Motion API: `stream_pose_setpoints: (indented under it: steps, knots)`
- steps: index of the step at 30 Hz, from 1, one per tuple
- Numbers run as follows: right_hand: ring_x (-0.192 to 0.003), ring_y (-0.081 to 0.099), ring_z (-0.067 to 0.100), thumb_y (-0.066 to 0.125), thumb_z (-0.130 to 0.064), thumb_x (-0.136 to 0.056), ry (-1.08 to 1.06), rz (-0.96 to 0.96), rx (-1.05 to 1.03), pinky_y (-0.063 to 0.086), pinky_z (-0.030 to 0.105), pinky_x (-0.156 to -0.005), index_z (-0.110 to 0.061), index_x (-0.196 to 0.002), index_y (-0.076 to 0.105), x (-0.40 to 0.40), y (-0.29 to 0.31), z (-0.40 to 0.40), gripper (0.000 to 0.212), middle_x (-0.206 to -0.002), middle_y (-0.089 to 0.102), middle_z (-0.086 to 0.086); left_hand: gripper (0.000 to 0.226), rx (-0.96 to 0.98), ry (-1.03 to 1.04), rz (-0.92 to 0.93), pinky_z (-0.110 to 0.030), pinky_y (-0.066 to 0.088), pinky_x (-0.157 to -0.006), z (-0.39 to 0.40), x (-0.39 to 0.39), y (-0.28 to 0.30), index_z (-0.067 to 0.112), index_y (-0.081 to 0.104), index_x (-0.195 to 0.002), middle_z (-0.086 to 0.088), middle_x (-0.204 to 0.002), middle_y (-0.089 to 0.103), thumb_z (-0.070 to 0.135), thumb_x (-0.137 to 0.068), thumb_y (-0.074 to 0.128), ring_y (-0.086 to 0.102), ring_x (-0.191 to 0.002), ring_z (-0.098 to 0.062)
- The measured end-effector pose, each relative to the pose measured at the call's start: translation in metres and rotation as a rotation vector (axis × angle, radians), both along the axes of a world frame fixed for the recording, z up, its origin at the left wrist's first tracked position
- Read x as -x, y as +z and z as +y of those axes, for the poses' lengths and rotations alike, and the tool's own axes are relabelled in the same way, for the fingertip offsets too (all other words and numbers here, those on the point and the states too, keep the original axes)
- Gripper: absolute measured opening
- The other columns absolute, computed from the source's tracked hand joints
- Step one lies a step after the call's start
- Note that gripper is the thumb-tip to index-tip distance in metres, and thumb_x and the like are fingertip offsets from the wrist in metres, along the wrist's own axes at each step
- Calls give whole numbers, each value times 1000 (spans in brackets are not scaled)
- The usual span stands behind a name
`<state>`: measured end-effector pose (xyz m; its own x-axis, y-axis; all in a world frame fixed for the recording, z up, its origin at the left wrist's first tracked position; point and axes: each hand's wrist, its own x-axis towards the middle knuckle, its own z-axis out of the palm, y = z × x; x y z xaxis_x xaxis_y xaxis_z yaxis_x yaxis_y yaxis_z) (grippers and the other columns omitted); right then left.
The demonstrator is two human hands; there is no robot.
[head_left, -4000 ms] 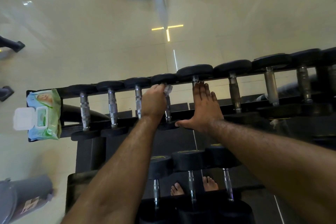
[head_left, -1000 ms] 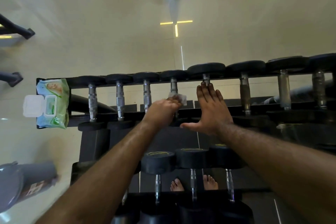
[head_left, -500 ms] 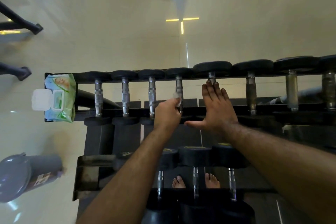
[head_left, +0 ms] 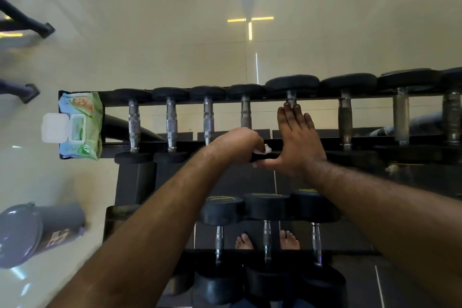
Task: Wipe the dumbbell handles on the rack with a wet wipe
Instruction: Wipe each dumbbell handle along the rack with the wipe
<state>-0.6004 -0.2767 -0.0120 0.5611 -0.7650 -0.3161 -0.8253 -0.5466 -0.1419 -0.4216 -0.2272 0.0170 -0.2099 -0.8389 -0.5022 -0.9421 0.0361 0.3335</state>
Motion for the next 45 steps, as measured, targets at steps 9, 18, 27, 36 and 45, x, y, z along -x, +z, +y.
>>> stream_pose_setpoints:
  steps: [9, 18, 27, 36, 45]
  knots:
    - [-163, -24, 29, 48, -109, -62, -1, 6, 18, -7, 48, -134, -13, -169, -17, -1, -3, 1, 158, -176, -26, 10, 22, 21, 421, -61, -36, 59, -91, 19, -13, -3, 21, 75, -116, -1, -105, 73, 12, -97, 70, 68, -91, -17]
    - [-163, -22, 29, 50, -103, -71, 13, 23, 40, -6, 49, -134, -12, -169, -14, 1, -8, 1, 149, -177, -21, 10, 20, 260, 1006, 464, -30, 61, -87, 28, -22, 21, 16, 76, -116, 1, -110, 75, 16, -97, 73, 69, -97, -9]
    - [-120, 65, 30, 70, -66, -89, 600, -104, 122, 53, 46, -101, -18, -136, 69, -40, 5, 38, 67, -130, 73, 4, 32, 323, 1643, 1014, -43, 65, -84, 63, -44, 35, 15, 75, -94, -10, -96, 79, -11, -97, 57, 77, -97, -28]
    - [-114, 63, 30, 71, -18, -97, 327, 272, 96, 54, 46, -96, -13, -126, 71, -120, 4, 62, 29, -121, 66, 9, 24, 362, 1929, 1310, -41, 64, -90, 90, -65, 20, 10, 69, -107, -14, -110, 75, -10, -101, 57, 77, -95, -23]
    - [-110, 56, 22, 87, -8, -83, -278, -504, -86, 45, 34, -95, -21, -114, 84, -74, -37, 77, 34, -109, 70, -2, 21, 336, 1729, 1439, -33, 63, -84, 83, -59, 28, 8, 70, -116, -11, -112, 77, -3, -102, 59, 77, -102, -22]
